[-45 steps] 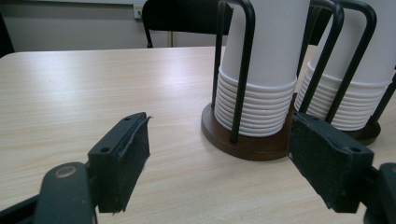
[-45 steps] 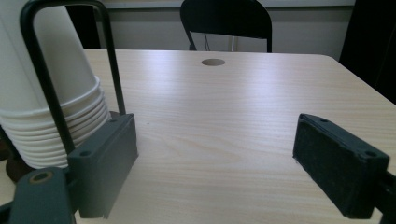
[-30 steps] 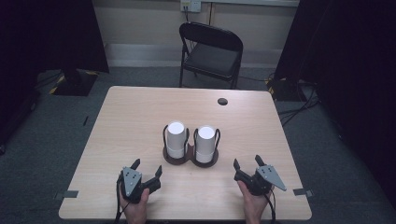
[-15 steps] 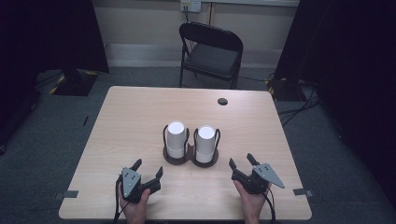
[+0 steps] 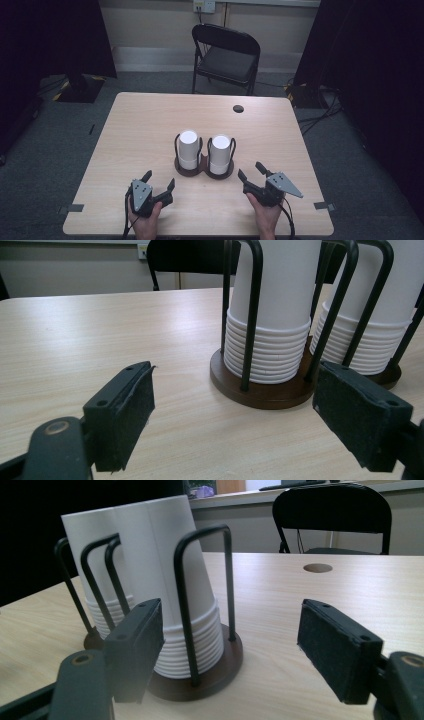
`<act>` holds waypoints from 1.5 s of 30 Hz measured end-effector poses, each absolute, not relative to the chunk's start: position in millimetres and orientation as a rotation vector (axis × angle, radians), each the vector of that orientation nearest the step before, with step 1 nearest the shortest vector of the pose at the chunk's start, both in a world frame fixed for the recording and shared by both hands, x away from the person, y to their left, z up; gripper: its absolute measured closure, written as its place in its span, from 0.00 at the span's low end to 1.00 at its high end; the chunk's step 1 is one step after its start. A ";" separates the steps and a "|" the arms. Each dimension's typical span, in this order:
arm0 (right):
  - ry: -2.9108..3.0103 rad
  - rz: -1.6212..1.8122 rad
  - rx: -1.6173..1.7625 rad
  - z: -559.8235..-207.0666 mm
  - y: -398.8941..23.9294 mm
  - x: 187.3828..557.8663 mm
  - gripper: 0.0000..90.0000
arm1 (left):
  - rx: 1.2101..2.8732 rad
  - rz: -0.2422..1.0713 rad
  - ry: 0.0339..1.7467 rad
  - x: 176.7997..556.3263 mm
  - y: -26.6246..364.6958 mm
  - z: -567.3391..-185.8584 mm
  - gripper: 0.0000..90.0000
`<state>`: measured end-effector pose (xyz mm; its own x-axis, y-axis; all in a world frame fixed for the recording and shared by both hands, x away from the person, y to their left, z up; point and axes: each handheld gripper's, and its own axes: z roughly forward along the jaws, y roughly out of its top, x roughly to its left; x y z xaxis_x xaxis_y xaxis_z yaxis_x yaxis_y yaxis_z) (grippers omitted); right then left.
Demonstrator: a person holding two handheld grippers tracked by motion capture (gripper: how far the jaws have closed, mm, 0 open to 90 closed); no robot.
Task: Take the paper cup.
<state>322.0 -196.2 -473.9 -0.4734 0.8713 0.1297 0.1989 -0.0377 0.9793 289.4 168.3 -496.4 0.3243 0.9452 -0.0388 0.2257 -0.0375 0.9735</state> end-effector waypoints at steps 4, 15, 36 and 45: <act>1.708 1.569 1.094 -467.8 -191.5 322.5 0.30 | 1.521 0.835 1.121 289.9 168.6 -496.2 0.19; 1.754 1.618 1.000 -450.9 -175.5 329.7 0.38 | 1.524 0.824 1.122 290.4 168.9 -496.2 0.19; 1.820 1.643 0.888 -415.8 -149.9 361.8 0.34 | 1.522 0.831 1.112 289.1 168.4 -496.3 0.18; 1.861 1.619 0.877 -410.9 -136.4 380.7 0.30 | 1.524 0.832 1.109 289.1 168.1 -496.3 0.19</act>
